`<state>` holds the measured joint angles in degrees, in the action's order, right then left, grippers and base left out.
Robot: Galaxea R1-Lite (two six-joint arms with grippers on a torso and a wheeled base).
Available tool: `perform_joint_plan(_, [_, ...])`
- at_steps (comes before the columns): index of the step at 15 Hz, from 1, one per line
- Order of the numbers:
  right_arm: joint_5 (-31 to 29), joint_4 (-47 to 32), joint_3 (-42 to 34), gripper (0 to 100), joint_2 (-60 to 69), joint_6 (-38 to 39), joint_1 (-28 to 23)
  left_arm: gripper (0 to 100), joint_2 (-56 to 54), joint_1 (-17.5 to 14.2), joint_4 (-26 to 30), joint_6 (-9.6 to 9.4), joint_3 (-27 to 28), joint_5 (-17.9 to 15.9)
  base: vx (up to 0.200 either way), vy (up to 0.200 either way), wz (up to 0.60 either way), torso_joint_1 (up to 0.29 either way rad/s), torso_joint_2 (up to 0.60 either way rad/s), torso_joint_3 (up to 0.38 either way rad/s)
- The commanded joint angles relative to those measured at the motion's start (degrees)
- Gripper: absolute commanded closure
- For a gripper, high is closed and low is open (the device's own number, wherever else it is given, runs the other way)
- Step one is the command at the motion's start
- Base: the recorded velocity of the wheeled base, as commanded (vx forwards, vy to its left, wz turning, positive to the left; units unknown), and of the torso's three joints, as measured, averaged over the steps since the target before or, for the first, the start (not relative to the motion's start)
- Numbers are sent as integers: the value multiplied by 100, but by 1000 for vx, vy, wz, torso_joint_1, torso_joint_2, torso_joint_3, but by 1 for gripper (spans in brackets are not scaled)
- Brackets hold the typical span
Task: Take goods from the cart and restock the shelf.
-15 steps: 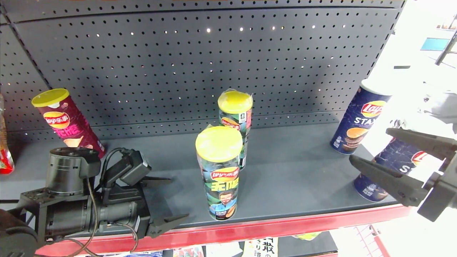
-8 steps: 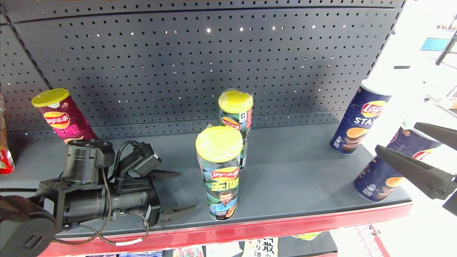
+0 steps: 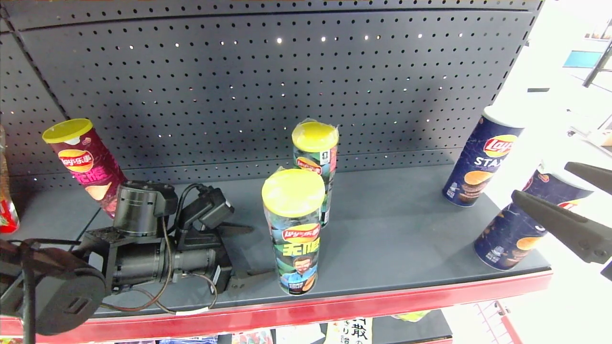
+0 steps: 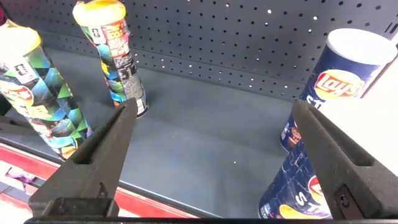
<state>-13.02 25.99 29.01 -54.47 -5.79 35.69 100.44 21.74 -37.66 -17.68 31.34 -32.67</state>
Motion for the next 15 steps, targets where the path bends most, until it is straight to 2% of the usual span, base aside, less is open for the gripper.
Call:
perform_joint_plan(1, [1,3,-1,0,-20,-1,-1,0,108,-3,-5,1,39,-2,0,0,0,0,0,0])
perform_joint_plan(15, [1,3,-1,0,-20,25,-36,0,283,147,-5,10,294,85,0,0,0,0,0,0])
